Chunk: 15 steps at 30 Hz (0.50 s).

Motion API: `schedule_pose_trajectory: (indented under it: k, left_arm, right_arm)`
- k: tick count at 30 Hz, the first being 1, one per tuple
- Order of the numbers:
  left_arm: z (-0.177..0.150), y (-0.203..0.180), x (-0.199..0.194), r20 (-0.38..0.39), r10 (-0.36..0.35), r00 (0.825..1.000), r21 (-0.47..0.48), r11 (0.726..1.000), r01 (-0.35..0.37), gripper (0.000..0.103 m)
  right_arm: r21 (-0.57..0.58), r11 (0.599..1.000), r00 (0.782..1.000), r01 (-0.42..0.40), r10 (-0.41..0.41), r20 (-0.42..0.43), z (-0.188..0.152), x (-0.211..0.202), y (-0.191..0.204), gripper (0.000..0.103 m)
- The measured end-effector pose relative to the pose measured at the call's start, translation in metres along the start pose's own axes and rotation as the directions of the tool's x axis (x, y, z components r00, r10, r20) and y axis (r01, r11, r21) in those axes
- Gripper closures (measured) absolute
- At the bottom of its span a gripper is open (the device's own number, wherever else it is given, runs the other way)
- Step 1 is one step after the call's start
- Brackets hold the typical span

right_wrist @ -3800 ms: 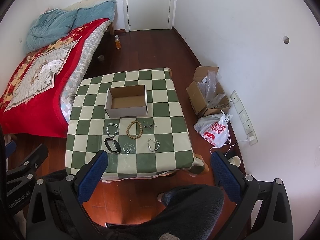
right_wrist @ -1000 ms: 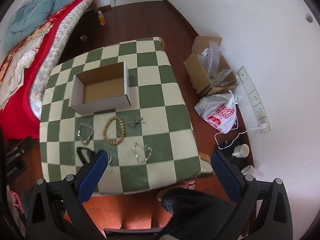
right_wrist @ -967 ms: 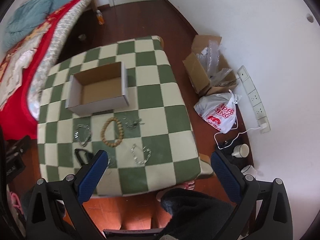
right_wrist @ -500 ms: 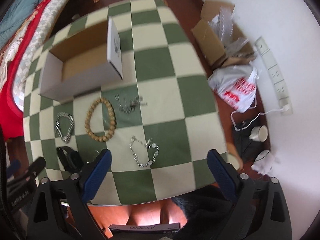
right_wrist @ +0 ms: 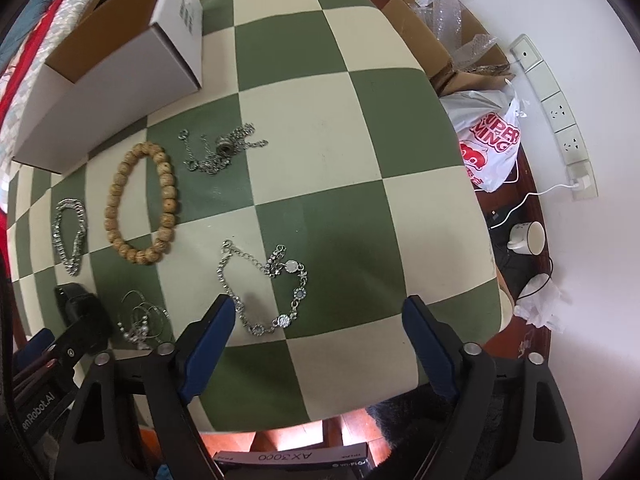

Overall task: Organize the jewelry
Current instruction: 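Lower the left gripper onto the black watch band and grasp it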

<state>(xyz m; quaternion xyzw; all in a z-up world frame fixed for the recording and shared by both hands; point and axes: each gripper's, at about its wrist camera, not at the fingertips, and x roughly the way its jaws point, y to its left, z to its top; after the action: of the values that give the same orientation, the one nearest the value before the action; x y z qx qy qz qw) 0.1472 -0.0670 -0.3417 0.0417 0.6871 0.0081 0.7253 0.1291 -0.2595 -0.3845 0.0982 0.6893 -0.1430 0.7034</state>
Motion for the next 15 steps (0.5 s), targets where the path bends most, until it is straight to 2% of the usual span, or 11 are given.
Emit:
schedule_pose_trajectory:
  k: [1, 2, 11, 14, 15]
  left_arm:
    - [-0.001, -0.001, 0.003, 0.000, 0.003, 1.000, 0.006, 1.000, -0.003, 0.045]
    - [-0.002, -0.003, 0.005, -0.002, 0.000, 1.000, 0.006, 1.000, 0.000, 0.047]
    - [-0.008, 0.006, 0.010, 0.058, 0.013, 0.998, 0.043, 0.999, -0.015, 0.050]
    - [-0.004, 0.016, 0.009, 0.060, 0.010, 0.998, 0.040, 0.999, -0.012, 0.050]
    - [-0.004, 0.017, 0.009, 0.060, 0.008, 0.998, 0.040, 0.999, -0.010, 0.050]
  right_arm:
    - [0.000, 1.000, 1.000, 0.005, -0.005, 0.004, 0.000, 0.001, 0.001, 0.022]
    - [-0.002, 1.000, 1.000, 0.014, -0.014, 0.008, 0.000, 0.003, 0.003, 0.024]
    - [0.025, 0.999, 0.999, -0.022, 0.021, 0.044, -0.004, 0.008, 0.004, 0.038]
    - [0.008, 1.000, 0.998, -0.025, 0.025, 0.064, -0.006, 0.005, 0.008, 0.047]
    - [0.000, 1.000, 0.997, -0.025, 0.025, 0.071, -0.007, 0.003, 0.010, 0.056]
